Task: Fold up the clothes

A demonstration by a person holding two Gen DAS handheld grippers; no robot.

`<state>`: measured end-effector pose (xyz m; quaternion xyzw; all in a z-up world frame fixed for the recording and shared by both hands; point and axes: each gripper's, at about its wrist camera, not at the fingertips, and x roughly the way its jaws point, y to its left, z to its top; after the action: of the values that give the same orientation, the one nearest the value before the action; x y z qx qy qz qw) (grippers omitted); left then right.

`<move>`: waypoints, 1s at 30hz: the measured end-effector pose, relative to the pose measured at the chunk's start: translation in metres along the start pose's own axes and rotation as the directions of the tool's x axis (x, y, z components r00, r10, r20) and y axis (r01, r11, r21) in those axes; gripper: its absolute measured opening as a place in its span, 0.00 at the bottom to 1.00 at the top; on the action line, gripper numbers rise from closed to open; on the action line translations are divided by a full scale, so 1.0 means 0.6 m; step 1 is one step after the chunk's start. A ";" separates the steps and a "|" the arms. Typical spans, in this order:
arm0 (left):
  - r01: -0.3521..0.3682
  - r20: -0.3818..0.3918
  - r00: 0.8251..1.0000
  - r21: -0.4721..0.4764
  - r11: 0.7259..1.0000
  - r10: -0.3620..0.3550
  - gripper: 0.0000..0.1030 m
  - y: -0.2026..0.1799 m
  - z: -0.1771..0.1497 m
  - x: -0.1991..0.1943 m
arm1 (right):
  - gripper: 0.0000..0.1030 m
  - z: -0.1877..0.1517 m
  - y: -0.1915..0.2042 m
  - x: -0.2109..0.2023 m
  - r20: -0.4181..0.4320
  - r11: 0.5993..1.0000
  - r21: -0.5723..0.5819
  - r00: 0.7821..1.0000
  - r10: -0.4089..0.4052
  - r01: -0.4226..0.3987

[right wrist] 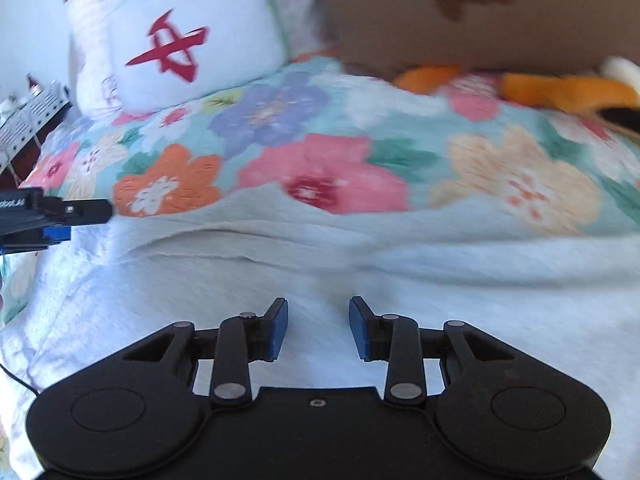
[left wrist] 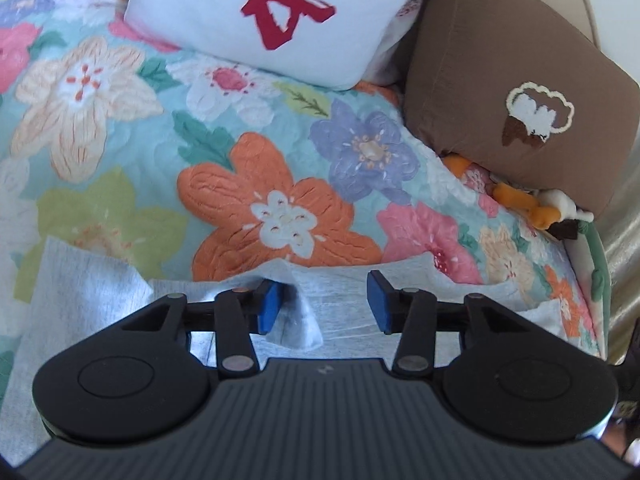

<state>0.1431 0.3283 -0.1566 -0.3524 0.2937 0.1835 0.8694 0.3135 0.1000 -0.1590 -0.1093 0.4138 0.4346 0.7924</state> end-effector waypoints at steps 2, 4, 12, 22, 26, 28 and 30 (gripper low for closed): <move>0.011 -0.005 1.000 -0.030 1.000 -0.011 0.24 0.015 0.006 0.008 | 0.38 0.009 0.019 0.025 -0.004 0.999 0.030 1.000 0.027 -0.027; 0.005 -0.009 1.000 -0.038 0.999 -0.006 0.23 0.025 0.015 0.014 | 0.44 0.019 0.027 0.046 -0.016 0.998 0.054 0.999 0.038 -0.037; 0.049 0.002 0.999 -0.084 0.995 -0.049 0.23 0.043 0.026 0.025 | 0.43 0.084 0.022 0.089 0.049 0.993 0.112 0.998 0.034 -0.039; -0.054 0.079 0.995 -0.159 0.986 0.067 0.65 0.074 0.025 -0.013 | 0.47 0.069 0.038 0.037 0.063 0.982 0.177 0.996 0.063 -0.073; -0.133 0.051 0.989 -0.051 0.990 0.136 0.67 0.058 0.010 -0.038 | 0.53 0.019 0.022 0.004 0.015 0.961 0.269 0.998 0.067 -0.069; -0.140 0.017 0.990 -0.020 0.990 0.140 0.67 0.057 -0.012 -0.054 | 0.53 -0.012 0.012 -0.026 0.005 0.953 0.294 0.997 0.077 -0.075; -0.154 -0.013 0.988 0.015 0.988 0.154 0.67 0.054 -0.038 -0.073 | 0.53 -0.042 0.006 -0.064 -0.003 0.952 0.297 0.997 0.078 -0.074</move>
<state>0.0844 0.3292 -0.1581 -0.3238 0.3276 0.2455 0.8530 0.2859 0.0656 -0.1457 0.0239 0.4840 0.3969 0.7795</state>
